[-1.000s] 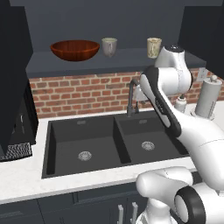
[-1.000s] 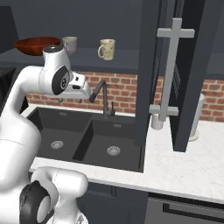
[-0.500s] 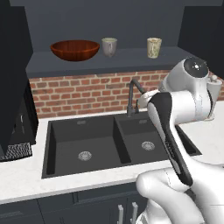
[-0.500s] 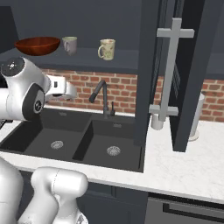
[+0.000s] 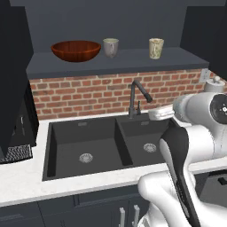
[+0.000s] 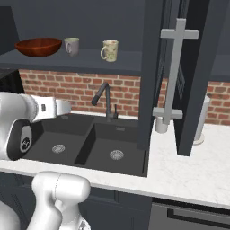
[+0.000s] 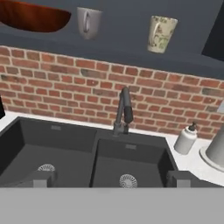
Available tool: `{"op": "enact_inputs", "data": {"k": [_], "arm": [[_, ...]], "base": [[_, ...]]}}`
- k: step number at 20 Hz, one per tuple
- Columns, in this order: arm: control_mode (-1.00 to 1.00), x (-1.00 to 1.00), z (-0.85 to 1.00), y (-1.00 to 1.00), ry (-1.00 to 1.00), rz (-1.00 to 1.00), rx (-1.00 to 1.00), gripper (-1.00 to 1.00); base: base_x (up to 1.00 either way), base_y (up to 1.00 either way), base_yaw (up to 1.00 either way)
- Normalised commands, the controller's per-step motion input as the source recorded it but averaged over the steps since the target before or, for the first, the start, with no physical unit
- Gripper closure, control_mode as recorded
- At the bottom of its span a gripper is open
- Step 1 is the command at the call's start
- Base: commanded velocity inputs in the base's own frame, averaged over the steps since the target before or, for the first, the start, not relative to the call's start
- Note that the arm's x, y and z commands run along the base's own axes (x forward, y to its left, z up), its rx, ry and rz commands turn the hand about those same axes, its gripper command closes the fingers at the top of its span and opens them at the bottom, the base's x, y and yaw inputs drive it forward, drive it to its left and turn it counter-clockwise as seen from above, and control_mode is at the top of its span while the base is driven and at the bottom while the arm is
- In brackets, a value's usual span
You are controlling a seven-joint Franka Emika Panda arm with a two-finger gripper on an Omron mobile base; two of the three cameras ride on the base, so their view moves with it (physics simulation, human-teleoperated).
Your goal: Gather all objects into one cabinet and sort the glasses and bowls to opposite sides.
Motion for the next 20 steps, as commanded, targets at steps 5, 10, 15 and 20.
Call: {"op": "enact_inputs", "data": {"k": [5, 10, 15, 20], "arm": [[-1.00, -0.70, 0.08, 0.00, -0.27, 0.00, 0.00, -1.00], [-1.00, -0.91, 0.33, 0.00, -0.19, -0.01, 0.00, -1.00], [-1.00, -0.81, 0.29, 0.00, -0.15, 0.00, 0.00, -1.00], [1.00, 0.00, 0.00, 0.00, 0.00, 0.00, 0.00, -1.00]], "base": [[0.00, 0.00, 0.00], [0.00, 0.00, 0.00], [0.00, 0.00, 0.00], [-0.35, 0.00, 0.00]]}}
